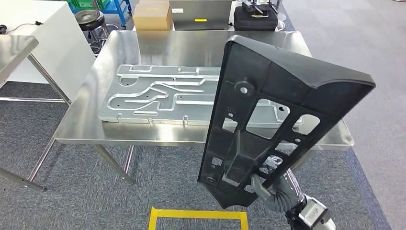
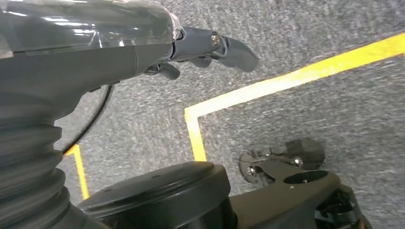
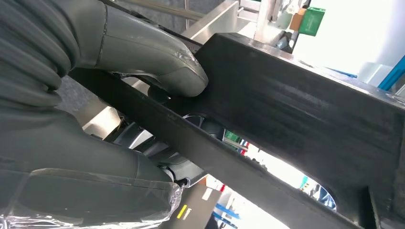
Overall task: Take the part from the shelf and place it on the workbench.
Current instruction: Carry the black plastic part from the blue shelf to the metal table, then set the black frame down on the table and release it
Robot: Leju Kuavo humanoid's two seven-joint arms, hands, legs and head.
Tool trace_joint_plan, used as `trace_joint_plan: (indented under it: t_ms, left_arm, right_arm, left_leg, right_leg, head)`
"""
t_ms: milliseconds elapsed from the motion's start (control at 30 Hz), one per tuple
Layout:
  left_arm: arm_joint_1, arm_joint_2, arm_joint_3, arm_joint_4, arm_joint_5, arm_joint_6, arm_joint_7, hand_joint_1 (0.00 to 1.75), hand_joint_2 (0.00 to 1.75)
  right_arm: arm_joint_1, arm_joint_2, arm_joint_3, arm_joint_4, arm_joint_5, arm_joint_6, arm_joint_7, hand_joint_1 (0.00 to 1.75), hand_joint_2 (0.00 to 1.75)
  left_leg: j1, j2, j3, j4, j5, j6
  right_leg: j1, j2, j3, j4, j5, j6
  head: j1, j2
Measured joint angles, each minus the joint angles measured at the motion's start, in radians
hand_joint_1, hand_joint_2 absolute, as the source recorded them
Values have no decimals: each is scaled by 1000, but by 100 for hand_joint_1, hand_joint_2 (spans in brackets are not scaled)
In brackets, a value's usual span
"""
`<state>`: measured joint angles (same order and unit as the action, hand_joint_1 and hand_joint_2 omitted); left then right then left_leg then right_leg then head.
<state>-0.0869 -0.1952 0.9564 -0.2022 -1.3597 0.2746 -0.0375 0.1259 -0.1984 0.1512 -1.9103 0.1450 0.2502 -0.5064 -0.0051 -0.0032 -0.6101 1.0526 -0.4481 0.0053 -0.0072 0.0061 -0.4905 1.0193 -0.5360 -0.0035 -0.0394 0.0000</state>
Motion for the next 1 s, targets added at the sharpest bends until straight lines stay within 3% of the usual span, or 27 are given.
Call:
trace_joint_plan:
  t_ms: [100, 167, 267, 333, 367, 467, 500, 533, 567, 667, 733, 800, 833, 867, 933, 1000]
  left_arm:
    - [-1, 0, 0, 0, -2, 0, 0, 0, 175]
    - [-1, -1, -2, 0, -6, -2, 1, 0, 175]
    - [1, -2, -4, 0, -13, -5, 3, 0, 175]
    - [3, -2, -6, 0, -13, -6, 3, 0, 175]
    - [3, -2, -6, 0, -13, -6, 3, 0, 175]
    - [5, -3, -7, 0, -13, -6, 3, 0, 175]
    - [4, -4, -8, 0, -15, -6, 2, 0, 175]
    - [2, -5, -9, 0, -18, -6, 0, 0, 175]
    - [-1, -5, -12, 0, -22, -7, -5, 0, 175]
    - [-11, -4, -24, 0, -40, -3, -21, 0, 175]
    - [-16, -4, -36, 0, -55, 11, -21, 0, 175]
    - [-22, -3, -48, 0, -64, 22, -14, 0, 175]
    - [-25, -2, -53, 0, -68, 26, -9, 0, 175]
    - [-26, -2, -57, 0, -70, 30, -3, 0, 175]
    - [-26, -1, -63, 0, -71, 38, 5, 0, 175]
    - [-24, 1, -65, 0, -66, 44, 5, 0, 175]
  right_arm:
    - [-2, 0, -3, -3, -1, -1, -1, 175, 175]
    - [-11, -2, -10, -4, -9, 2, -3, 175, 175]
    - [-35, -10, -25, -1, -32, 16, -3, 175, 175]
    - [-63, -17, -33, 7, -49, 31, 13, 175, 175]
    - [-89, -21, -38, 17, -56, 38, 28, 175, 175]
    - [-209, -45, -56, 75, -77, 58, 85, 175, 175]
    - [-261, -56, -61, 107, -84, 65, 105, 175, 175]
    - [-320, -69, -65, 147, -82, 65, 124, 175, 175]
    - [-390, -85, -67, 196, -63, 52, 143, 175, 175]
    - [-632, -134, -56, 360, 145, -96, 203, 175, 175]
    - [-799, -157, -20, 484, 403, -225, 251, 175, 175]
    - [-942, -170, 31, 612, 646, -297, 285, 175, 175]
    - [-997, -174, 58, 670, 738, -314, 299, 175, 175]
    - [-1043, -175, 87, 725, 815, -328, 314, 175, 175]
    - [-1120, -167, 159, 837, 959, -364, 345, 175, 175]
    - [-1190, -145, 238, 967, 1078, -388, 366, 175, 175]
  left_leg:
    - [-2, -2, 16, -29, 4, 18]
    - [2, -3, 40, -47, 2, 28]
    - [3, -3, 63, -55, -13, 37]
    - [3, -4, 81, -55, -29, 37]
    - [3, -5, 93, -55, -39, 35]
    - [1, -3, 130, -53, -69, 26]
    - [-1, -2, 133, -52, -76, 21]
    - [-2, -1, 134, -49, -81, 16]
    - [-3, 0, 134, -46, -82, 11]
    - [-3, 0, 97, 18, -84, -3]
    - [1, -1, 26, 134, -120, -13]
    - [6, 0, -50, 240, -165, -21]
    - [7, 0, -71, 255, -164, -23]
    - [8, 0, -75, 236, -139, -23]
    - [7, 1, -44, 110, -39, -16]
    - [3, 3, -14, -2, 19, -5]
  right_leg:
    - [1, -1, 6, 7, 0, 18]
    - [-1, -1, -20, 63, 0, 27]
    - [-4, -2, -141, 231, -57, 39]
    - [-6, -2, -201, 275, -79, 44]
    - [-6, -2, -208, 249, -58, 44]
    - [-4, -3, -177, 67, 97, 34]
    - [-1, -2, -171, 30, 132, 27]
    - [1, 0, -171, 13, 149, 20]
    - [2, 1, -173, 12, 146, 13]
    - [-5, 2, -167, 5, 145, -3]
    - [-7, 0, -161, 2, 141, -9]
    - [-7, -2, -156, 3, 135, -12]
    - [-6, -3, -150, 3, 130, -12]
    - [-6, -4, -143, 3, 126, -11]
    - [-5, -5, -129, 3, 117, -10]
    - [-4, -3, -123, 1, 113, -5]
  head:
    - [0, 0]
    - [0, 0]
    - [0, 0]
    - [0, 0]
    - [0, 0]
    - [0, 0]
    - [0, 0]
    - [0, 0]
    - [0, 0]
    - [0, 0]
    - [0, 0]
    - [-1, 0]
    - [-1, 0]
    - [0, 0]
    - [0, 0]
    - [0, 0]
